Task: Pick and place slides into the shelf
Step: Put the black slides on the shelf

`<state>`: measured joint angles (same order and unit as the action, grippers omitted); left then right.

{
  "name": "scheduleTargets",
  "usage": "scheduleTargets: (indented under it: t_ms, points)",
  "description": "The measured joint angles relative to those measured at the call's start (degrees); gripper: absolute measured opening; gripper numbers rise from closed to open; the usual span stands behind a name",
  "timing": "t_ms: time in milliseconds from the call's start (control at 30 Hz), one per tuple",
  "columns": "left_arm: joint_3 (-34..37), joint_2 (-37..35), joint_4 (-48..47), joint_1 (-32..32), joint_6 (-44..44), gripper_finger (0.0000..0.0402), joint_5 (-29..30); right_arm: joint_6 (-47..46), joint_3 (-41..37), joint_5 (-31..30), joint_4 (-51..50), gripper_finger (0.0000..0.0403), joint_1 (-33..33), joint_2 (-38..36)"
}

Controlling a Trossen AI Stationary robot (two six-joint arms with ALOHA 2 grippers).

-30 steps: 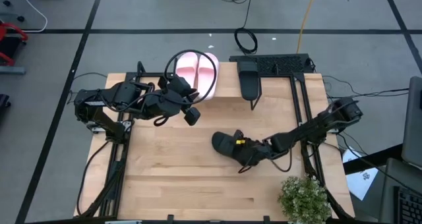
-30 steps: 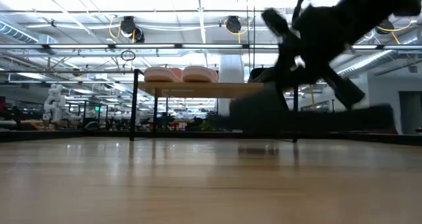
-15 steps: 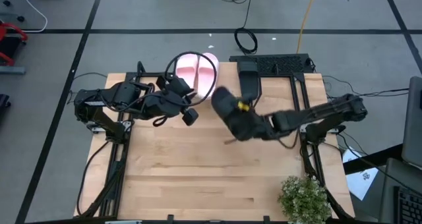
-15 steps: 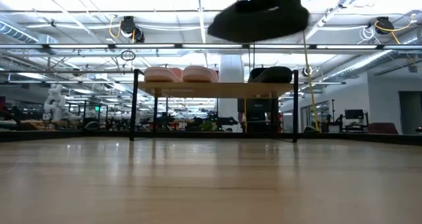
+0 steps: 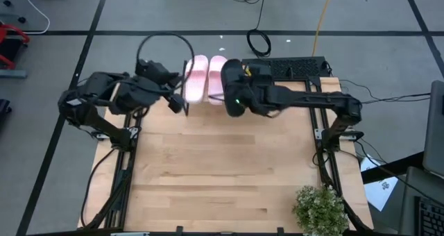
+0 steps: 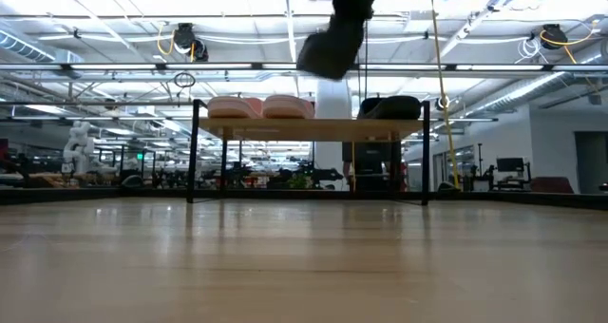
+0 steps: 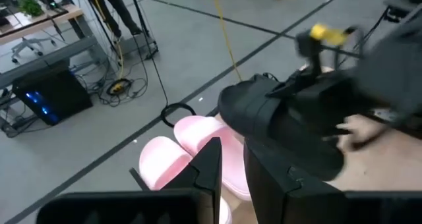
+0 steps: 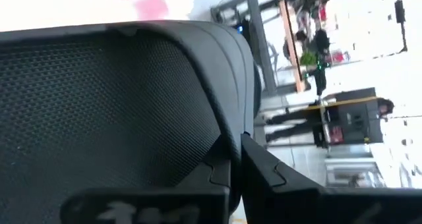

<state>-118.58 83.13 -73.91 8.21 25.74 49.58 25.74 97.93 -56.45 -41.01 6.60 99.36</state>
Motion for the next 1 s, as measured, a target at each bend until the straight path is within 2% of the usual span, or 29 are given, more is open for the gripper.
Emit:
scheduleTargets:
  t_ms: [167, 300, 467, 567, 700, 833, 1000]
  points:
    - [-0.01, -1.29, -0.08, -0.39, -2.25, 0.0063, -0.02, 0.39, 0.00, 1.48, 0.84, 0.0000, 5.09, 3.30]
    - [0.00, -1.03, -0.09, -0.51, -4.90, 0.0063, -0.04, 0.40, 0.00, 5.90, 2.04, 0.0000, 8.63, 3.76]
    - [0.00, -0.46, -0.03, -1.58, -6.58, 0.0063, -0.09, 2.54, 0.00, 6.90, 5.03, 0.0000, 11.48, 3.39]
    - [0.02, -0.47, -0.03, -2.67, -6.57, 0.0063, -0.11, 2.19, 0.07, 10.76, 6.18, 0.0000, 12.99, 3.33]
    - [0.02, -0.57, -0.04, -3.78, -6.35, 0.0063, -0.08, 1.83, 0.06, 12.19, 6.12, 0.0000, 14.00, 3.70]
    - [0.02, -0.50, -0.04, -4.39, -6.53, 0.0063, -0.15, -0.64, 0.04, 16.32, 6.05, 0.0000, 15.20, 3.75]
    - [0.02, -0.54, -0.08, -4.90, -6.56, 0.0063, -0.60, -1.60, 0.04, 16.18, 5.20, 0.0000, 16.61, 3.75]
